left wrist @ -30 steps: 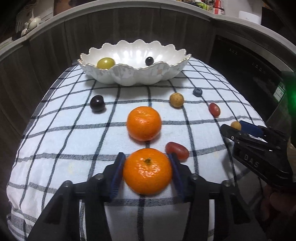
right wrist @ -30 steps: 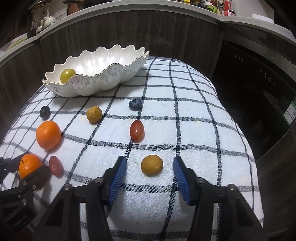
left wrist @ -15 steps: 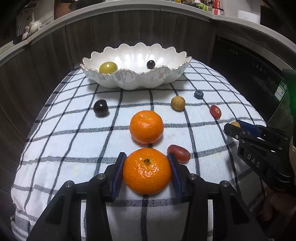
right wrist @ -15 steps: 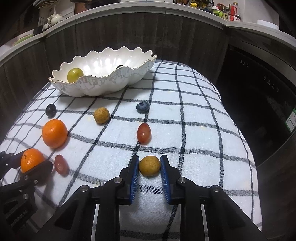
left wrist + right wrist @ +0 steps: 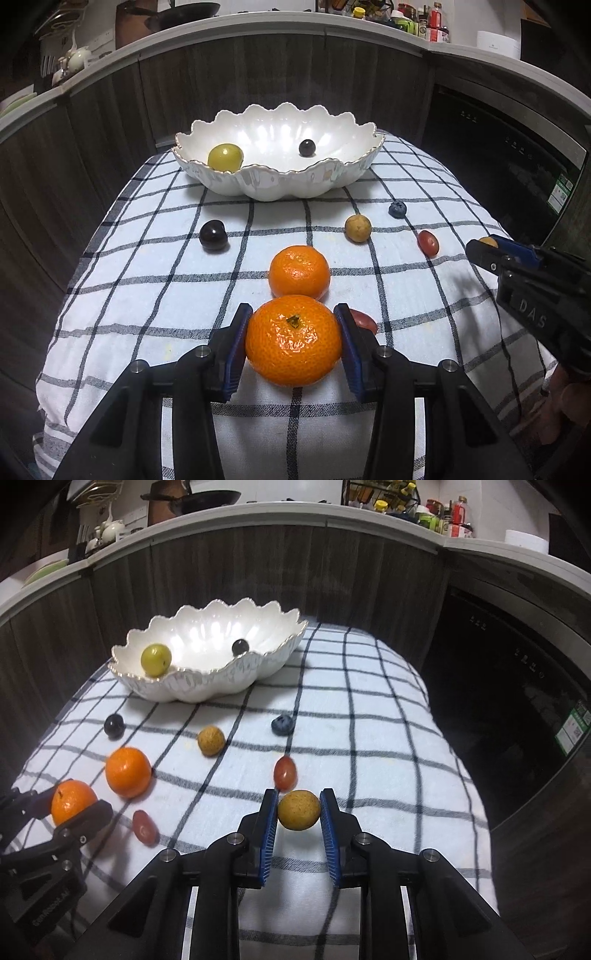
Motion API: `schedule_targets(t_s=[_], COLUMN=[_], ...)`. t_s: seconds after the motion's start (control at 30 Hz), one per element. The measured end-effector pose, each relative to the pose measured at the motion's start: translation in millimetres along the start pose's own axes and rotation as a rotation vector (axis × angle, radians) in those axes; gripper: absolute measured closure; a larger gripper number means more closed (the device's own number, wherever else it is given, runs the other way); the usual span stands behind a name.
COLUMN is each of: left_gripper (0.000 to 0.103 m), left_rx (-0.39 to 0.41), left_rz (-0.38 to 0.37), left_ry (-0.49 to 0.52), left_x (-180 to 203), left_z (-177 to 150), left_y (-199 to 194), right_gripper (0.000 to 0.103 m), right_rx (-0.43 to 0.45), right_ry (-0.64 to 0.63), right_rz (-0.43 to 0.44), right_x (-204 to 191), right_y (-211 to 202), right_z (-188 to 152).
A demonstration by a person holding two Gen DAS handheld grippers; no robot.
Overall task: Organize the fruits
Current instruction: 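Carry the mandarin and small brown fruit over the white bowl with both tools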
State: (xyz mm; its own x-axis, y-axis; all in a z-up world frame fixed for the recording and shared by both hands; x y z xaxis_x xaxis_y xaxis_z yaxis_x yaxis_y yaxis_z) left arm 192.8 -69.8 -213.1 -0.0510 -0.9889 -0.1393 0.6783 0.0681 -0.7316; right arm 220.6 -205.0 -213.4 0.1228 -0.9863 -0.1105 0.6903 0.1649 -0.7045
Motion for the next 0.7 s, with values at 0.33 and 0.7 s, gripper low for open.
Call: schedule_targets(t_s=[0.33, 0.7], left_gripper=[0.058, 0.058], left_rx=[0.017, 0.024], left_rz=[0.001, 0.021], left_ry=[-0.027, -0.047], left_x=[-5, -12], left_z=[9, 25], left_y=[-7, -10], right_gripper=[0.078, 0.078], right_rx=[0.022, 0.013], right_ry=[0.011, 0.007], right_rz=[-0.008, 0.023], right_x=[3, -7], right_y=[-15, -17], right_z=[13, 26])
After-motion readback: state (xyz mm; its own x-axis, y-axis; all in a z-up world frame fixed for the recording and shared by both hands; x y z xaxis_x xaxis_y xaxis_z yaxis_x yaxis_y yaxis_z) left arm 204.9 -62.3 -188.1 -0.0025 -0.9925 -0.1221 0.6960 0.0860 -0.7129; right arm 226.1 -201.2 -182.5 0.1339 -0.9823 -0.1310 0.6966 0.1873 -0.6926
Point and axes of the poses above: each gripper's, at about its wrist camera, not at the fingertips, and y roughly the way its jaws point, x to its right, z to its top, the point moved 9 cm from there along y, roughly the way its jaws point, and after that the axes turned 12 degrees about z, right-handed, at the moved point
